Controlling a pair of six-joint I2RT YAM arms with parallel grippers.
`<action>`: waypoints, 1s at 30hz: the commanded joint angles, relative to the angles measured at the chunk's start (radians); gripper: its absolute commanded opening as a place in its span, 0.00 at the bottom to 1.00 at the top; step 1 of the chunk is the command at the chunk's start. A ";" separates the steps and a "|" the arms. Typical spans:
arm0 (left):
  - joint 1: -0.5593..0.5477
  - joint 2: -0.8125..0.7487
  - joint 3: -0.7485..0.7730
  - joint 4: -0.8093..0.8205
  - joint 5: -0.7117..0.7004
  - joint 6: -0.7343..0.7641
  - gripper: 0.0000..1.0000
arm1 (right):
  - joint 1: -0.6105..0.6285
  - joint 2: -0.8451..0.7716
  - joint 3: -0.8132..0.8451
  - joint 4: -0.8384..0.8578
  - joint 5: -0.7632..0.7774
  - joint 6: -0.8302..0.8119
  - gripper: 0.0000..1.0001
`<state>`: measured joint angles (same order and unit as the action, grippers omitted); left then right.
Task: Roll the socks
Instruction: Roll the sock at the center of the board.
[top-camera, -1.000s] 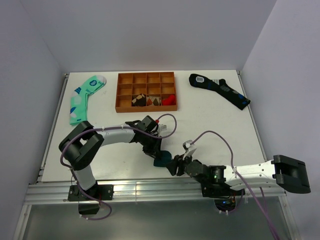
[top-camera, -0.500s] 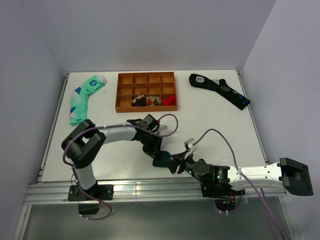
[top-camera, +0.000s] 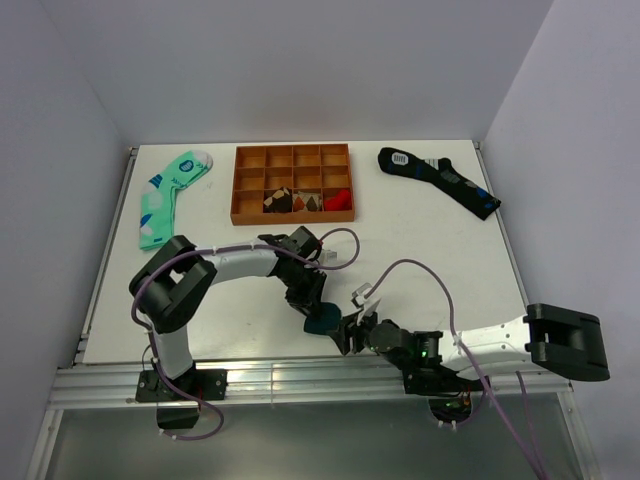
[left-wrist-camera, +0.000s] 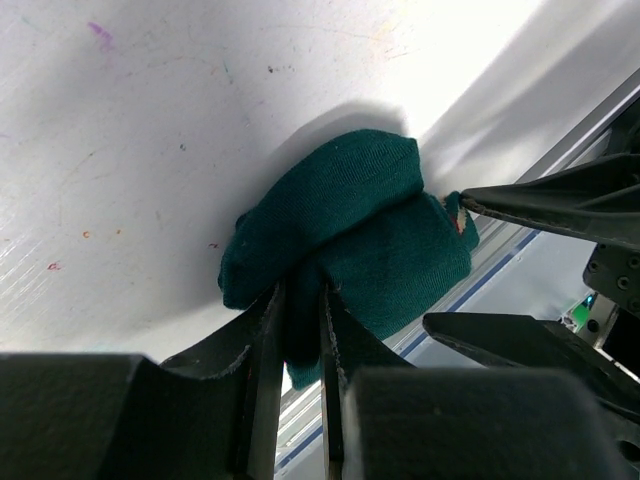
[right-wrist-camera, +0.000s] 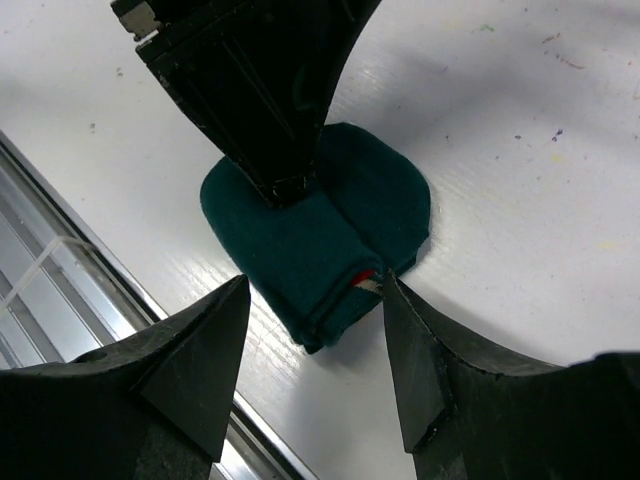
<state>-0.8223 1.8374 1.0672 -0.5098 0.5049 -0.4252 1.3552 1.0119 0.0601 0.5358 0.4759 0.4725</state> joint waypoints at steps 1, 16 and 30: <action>0.008 0.065 -0.033 -0.128 -0.187 0.092 0.00 | -0.007 -0.007 0.034 0.066 0.012 -0.038 0.63; 0.018 0.072 -0.020 -0.157 -0.180 0.121 0.00 | -0.027 0.073 0.136 0.036 -0.123 -0.140 0.62; 0.045 0.075 -0.007 -0.176 -0.180 0.144 0.00 | -0.036 0.183 0.119 0.102 -0.149 -0.120 0.61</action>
<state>-0.7921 1.8503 1.0908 -0.6193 0.5117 -0.3592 1.3239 1.1835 0.1810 0.5842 0.3309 0.3504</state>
